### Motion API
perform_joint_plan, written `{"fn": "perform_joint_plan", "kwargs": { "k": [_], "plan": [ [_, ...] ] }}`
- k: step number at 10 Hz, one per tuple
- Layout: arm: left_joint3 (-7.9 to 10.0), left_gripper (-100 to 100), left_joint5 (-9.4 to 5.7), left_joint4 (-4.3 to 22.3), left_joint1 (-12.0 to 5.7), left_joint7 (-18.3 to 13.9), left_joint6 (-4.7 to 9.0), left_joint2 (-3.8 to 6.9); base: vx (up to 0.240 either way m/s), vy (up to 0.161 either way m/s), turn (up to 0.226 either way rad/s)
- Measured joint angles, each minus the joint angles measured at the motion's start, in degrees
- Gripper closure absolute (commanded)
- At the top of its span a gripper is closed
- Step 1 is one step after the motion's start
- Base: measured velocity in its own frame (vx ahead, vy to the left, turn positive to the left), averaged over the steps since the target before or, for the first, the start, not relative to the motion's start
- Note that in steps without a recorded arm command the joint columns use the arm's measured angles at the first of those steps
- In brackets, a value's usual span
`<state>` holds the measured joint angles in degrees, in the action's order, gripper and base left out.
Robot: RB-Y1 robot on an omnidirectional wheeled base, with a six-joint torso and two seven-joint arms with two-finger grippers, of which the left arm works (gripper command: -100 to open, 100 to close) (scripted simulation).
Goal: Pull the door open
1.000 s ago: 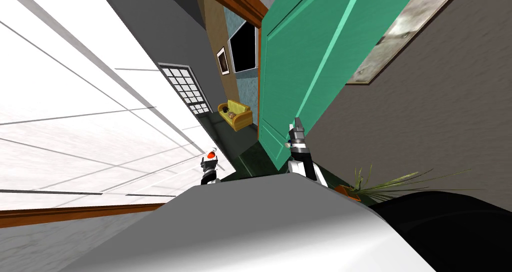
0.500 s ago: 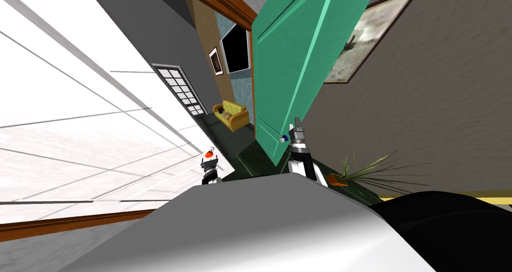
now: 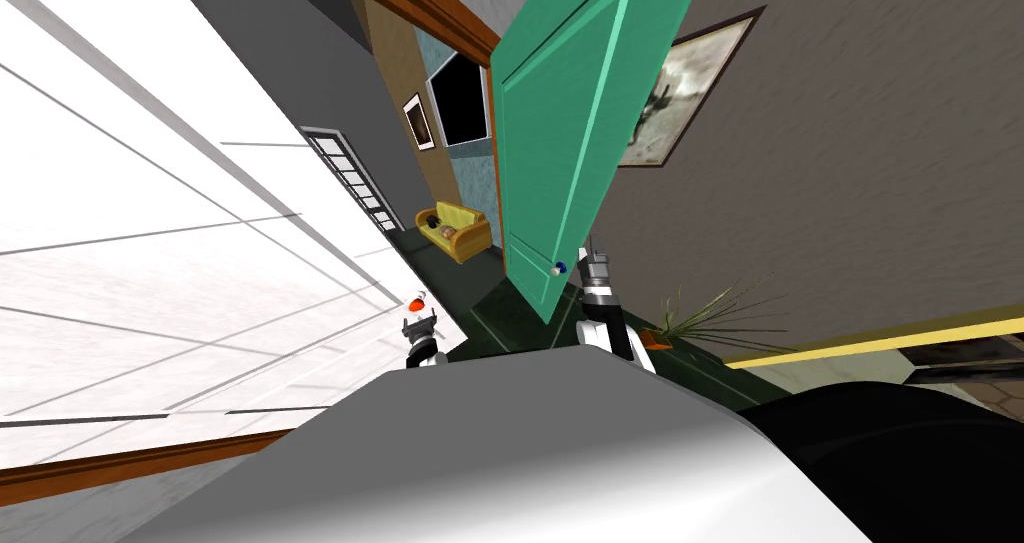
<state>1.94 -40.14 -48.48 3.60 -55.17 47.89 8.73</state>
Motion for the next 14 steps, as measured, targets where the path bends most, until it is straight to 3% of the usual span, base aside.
{"fn": "perform_joint_plan", "kwargs": {
  "k": [6,8,14],
  "plan": [
    [-0.43,-100,-4.04,-1.58,0.29,-7.41,0.72,-1.67,-0.115,0.02,-0.114],
    [-0.53,-100,-4.69,-1.74,0.3,-8.64,0.92,-1.97,0.028,-0.003,-0.024],
    [-0.88,-100,-5.18,0.19,2.86,-15.66,1.5,3.95,0.146,-0.003,-0.026]
  ]
}}
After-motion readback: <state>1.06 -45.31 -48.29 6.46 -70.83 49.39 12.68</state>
